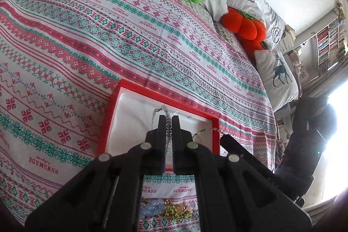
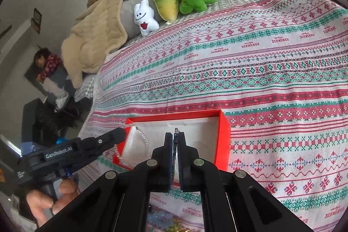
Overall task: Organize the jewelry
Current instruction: 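Carry both bracelets into the red box and open both tools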
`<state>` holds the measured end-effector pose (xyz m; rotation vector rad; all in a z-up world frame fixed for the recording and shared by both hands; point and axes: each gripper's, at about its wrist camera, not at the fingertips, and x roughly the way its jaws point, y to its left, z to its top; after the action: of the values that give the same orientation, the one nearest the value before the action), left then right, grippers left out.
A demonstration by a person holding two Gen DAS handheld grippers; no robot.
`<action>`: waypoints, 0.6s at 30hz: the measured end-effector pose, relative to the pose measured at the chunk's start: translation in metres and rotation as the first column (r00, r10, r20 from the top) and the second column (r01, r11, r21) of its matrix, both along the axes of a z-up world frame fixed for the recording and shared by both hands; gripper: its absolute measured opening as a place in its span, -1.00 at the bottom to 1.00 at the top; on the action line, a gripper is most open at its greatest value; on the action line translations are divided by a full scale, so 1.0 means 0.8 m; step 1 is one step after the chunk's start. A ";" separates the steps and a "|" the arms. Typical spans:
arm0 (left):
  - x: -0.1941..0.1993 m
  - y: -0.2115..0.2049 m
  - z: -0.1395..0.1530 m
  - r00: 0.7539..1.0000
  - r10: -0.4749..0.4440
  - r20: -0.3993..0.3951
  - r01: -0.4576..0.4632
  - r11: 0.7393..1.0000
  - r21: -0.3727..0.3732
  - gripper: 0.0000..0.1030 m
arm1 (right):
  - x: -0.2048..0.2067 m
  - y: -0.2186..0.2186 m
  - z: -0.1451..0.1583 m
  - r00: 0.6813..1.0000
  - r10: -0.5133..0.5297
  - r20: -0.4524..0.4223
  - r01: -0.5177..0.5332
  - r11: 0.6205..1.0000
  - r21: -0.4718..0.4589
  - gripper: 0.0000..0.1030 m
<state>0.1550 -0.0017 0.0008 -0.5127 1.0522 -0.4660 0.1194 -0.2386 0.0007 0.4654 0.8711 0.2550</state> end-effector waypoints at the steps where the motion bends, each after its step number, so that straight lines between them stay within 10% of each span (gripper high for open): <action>1: 0.001 0.001 -0.001 1.000 0.004 -0.005 -0.004 1.000 0.005 -0.90 | 0.001 -0.001 -0.002 1.000 -0.007 -0.003 0.007 1.000 -0.018 -0.89; 18: -0.018 0.019 0.008 1.000 0.015 -0.020 -0.013 0.994 0.113 -0.51 | -0.031 -0.006 0.025 0.998 -0.051 0.036 0.055 0.988 -0.147 0.01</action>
<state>0.1404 0.0134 0.0072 -0.4253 1.0877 -0.3874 0.0946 -0.2430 0.0209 0.3451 0.8383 0.1475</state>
